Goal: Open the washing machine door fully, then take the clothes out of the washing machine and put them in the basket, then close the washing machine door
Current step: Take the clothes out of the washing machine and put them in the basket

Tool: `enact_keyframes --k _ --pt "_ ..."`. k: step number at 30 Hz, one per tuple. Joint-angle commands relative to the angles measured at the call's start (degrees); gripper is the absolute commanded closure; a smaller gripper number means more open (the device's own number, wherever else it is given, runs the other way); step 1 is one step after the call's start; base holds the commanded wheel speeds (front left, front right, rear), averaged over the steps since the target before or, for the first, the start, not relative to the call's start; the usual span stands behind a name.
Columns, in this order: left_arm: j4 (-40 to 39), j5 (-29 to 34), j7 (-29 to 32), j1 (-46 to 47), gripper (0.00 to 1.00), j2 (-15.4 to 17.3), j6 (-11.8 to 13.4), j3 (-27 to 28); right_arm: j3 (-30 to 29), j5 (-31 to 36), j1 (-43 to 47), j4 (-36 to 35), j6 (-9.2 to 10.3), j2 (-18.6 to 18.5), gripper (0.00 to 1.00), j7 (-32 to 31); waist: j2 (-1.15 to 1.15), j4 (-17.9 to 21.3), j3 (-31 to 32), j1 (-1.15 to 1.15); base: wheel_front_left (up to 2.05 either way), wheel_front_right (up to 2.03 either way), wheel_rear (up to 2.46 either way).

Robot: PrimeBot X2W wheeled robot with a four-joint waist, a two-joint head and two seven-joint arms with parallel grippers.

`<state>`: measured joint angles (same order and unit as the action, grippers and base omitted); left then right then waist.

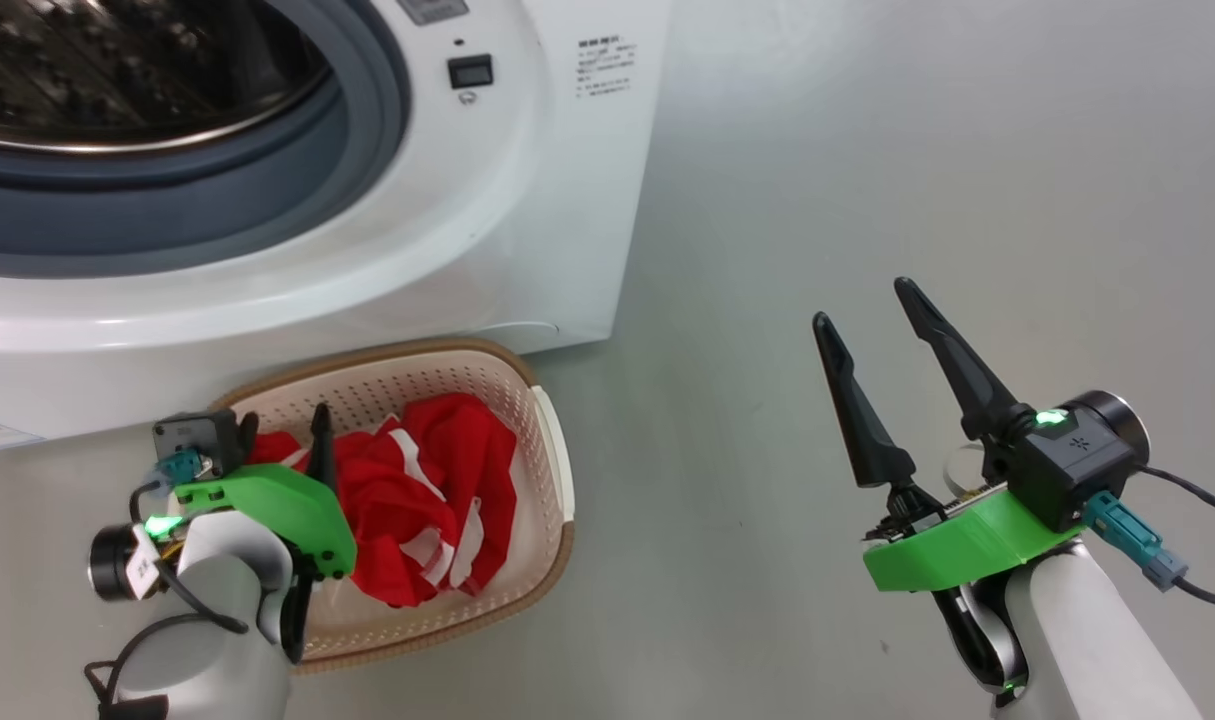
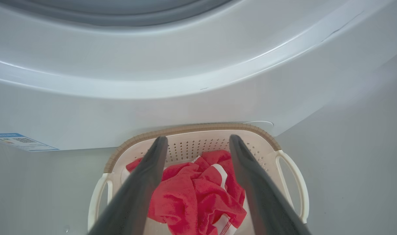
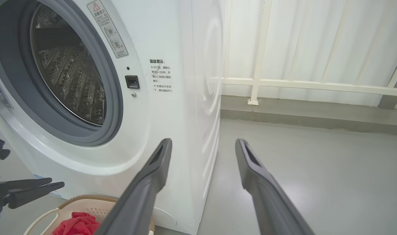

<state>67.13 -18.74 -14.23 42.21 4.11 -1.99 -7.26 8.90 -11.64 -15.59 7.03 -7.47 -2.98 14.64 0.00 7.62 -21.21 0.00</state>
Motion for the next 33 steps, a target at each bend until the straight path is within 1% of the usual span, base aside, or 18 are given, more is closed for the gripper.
enact_keyframes --k 1,9,13,14,17,20,24,33 --pt "-3.7 0.0 -0.7 -1.8 0.0 1.3 0.0 1.4 0.6 0.6 1.1 -1.1 -0.02 0.1 0.0 0.4 0.0 -1.9 2.4 0.0 0.0 0.0 0.0" --pt "-22.8 1.7 -0.8 -11.2 0.0 0.8 1.2 3.7 -1.4 1.1 3.0 -0.3 -0.02 -0.3 0.0 0.4 0.0 -3.4 6.3 0.0 0.0 0.0 0.0" --pt "-31.1 1.1 -0.8 -15.5 0.0 0.2 0.8 5.3 -3.1 1.5 3.4 -0.1 -0.02 -0.4 0.0 0.4 0.0 -4.2 7.9 0.0 0.0 0.0 0.0" --pt "-31.1 1.1 -0.8 -15.5 0.0 0.2 0.8 5.3 -3.1 1.5 3.4 -0.1 -0.02 -0.4 0.0 0.4 0.0 -4.2 7.9 0.0 0.0 0.0 0.0" --pt "-36.4 1.2 -0.8 -18.4 0.0 -0.2 0.5 6.0 -3.9 1.7 3.8 0.4 -0.02 -0.3 0.0 0.4 0.0 -4.8 9.2 0.0 0.0 0.0 0.0" --pt "-40.8 0.9 -0.8 -21.0 0.0 -0.5 -0.3 6.3 -4.5 1.9 4.2 0.8 -0.02 -0.3 0.0 0.4 0.0 -5.3 10.3 0.0 0.0 0.0 0.0" --pt "-45.8 2.2 -0.8 -24.0 0.0 -0.6 -0.5 6.4 -5.5 2.1 4.9 1.1 -0.02 -0.2 0.0 0.4 0.0 -6.0 11.6 0.0 0.0 0.0 0.0" --pt "-51.2 3.9 -0.8 -29.2 0.0 0.6 0.1 7.6 -8.1 2.7 6.6 1.1 -0.02 0.0 0.0 0.4 0.0 -6.5 13.8 0.0 0.0 0.0 0.0"
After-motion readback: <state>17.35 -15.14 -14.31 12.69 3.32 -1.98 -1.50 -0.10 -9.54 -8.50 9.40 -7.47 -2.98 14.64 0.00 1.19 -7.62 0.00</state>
